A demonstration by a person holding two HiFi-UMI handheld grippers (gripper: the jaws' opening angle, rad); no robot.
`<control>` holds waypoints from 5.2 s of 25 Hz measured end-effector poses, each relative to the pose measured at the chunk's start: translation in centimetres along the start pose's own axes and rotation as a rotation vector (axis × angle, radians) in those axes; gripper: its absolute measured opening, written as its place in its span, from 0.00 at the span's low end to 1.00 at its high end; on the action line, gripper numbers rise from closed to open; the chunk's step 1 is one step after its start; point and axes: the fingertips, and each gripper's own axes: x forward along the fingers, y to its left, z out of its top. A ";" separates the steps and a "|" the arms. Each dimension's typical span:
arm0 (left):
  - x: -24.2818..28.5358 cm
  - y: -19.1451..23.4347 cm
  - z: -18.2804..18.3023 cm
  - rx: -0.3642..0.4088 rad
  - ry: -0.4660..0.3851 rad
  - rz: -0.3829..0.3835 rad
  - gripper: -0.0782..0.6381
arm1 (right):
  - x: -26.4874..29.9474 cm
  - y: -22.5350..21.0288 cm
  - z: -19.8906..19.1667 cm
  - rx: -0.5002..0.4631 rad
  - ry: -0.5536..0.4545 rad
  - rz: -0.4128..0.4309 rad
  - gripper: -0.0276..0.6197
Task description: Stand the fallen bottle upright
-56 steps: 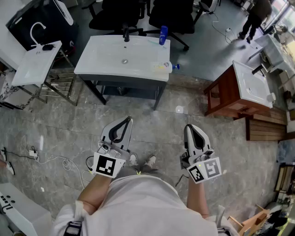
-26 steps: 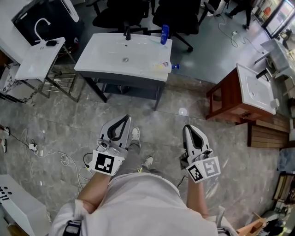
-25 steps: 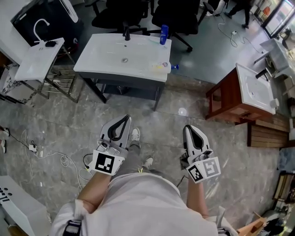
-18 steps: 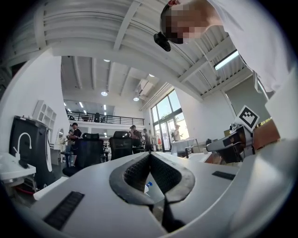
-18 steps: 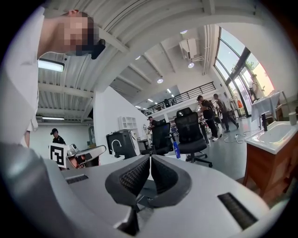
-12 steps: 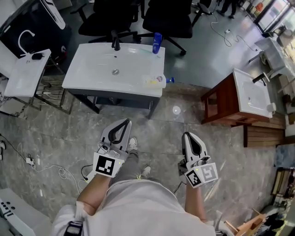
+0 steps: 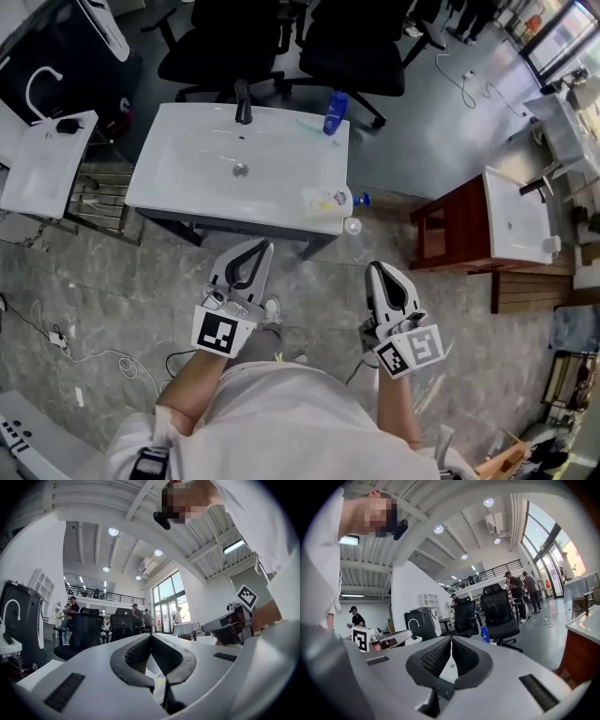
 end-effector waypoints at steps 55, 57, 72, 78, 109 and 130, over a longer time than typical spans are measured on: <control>12.2 -0.5 -7.2 0.026 0.181 -0.048 0.13 | 8.9 -16.9 -6.8 0.564 -0.006 0.028 0.41; 12.4 -0.5 -8.1 0.030 0.198 -0.046 0.13 | 9.4 -17.8 -8.0 0.617 -0.012 0.023 0.41; 14.3 0.3 -14.8 0.025 0.255 -0.039 0.13 | 13.4 -23.0 -16.9 0.839 -0.005 0.014 0.43; 15.3 0.7 -17.2 0.028 0.265 -0.040 0.13 | 15.5 -24.7 -19.6 0.891 -0.008 0.015 0.43; 16.1 2.4 -23.8 -0.008 0.312 -0.026 0.13 | 20.5 -27.2 -23.7 1.024 -0.065 0.093 0.42; 15.4 3.0 -25.1 -0.023 0.299 -0.001 0.13 | 20.7 -26.9 -23.0 1.037 -0.169 0.173 0.27</control>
